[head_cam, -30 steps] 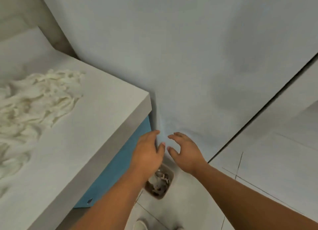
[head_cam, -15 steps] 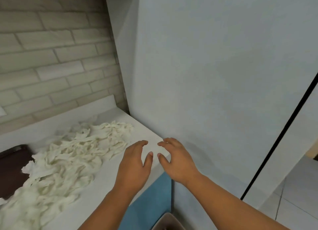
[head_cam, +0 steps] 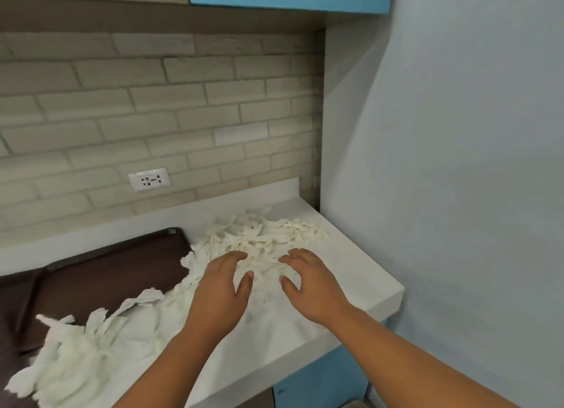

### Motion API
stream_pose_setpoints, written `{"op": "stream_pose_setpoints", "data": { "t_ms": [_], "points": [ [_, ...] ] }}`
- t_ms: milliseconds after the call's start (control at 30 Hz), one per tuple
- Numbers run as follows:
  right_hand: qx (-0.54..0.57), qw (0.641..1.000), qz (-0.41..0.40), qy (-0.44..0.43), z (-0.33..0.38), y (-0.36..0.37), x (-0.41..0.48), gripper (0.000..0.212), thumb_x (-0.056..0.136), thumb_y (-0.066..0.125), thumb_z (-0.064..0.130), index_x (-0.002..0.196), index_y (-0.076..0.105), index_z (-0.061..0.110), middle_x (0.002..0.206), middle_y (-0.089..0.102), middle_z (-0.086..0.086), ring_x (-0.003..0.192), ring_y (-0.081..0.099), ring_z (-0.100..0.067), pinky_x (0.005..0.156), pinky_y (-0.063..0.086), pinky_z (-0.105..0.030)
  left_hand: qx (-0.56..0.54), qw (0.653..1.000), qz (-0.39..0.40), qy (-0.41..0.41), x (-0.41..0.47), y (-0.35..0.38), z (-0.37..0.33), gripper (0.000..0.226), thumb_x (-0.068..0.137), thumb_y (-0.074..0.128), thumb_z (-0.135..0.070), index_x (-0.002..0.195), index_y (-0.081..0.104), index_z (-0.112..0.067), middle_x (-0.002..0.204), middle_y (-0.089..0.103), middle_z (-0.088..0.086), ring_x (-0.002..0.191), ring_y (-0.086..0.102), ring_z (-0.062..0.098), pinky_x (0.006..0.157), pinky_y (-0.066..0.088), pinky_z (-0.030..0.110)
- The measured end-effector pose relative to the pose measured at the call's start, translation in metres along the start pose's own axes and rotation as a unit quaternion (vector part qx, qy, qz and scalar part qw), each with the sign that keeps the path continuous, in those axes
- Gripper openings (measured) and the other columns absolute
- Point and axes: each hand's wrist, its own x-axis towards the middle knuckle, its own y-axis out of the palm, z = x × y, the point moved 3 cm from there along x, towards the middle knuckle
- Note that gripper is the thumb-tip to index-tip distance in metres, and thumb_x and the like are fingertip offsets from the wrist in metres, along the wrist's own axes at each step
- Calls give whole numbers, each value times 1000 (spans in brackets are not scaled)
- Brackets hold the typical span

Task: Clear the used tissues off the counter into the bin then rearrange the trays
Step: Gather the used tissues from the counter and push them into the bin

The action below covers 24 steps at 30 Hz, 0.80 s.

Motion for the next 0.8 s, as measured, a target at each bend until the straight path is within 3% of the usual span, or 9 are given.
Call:
{"op": "stream_pose_setpoints", "data": {
  "t_ms": [233,367,600,800],
  "points": [
    [22,994,104,-29,60,104,26,42,95,56,35,136,54,27,146,44,3,138,35,-13,110,26,-20,54,996,-10,-68,-21,-65,125,32,100,52,-26,132,57,-23,134,57,-6,127,47,16,103,37,24],
    [14,987,156,-34,86,162,30,39,92,59,37,130,58,28,138,51,4,130,43,-15,107,38,-29,85,991,25,-96,-39,-85,186,33,101,53,-27,133,57,-25,137,57,-8,128,47,14,103,35,24],
    [-136,960,242,-28,108,232,29,54,85,58,57,131,55,28,124,55,4,118,46,-20,96,43,-37,103,986,98,-91,-69,-82,245,30,96,62,-28,125,62,-25,129,60,-7,121,50,17,98,42,27],
    [-185,961,204,-8,106,254,32,38,94,53,37,131,55,29,124,58,3,116,48,-20,93,43,-35,139,972,184,-47,-77,-47,260,39,92,62,-38,130,58,-28,129,59,-7,115,51,19,95,44,33]
  ]
}}
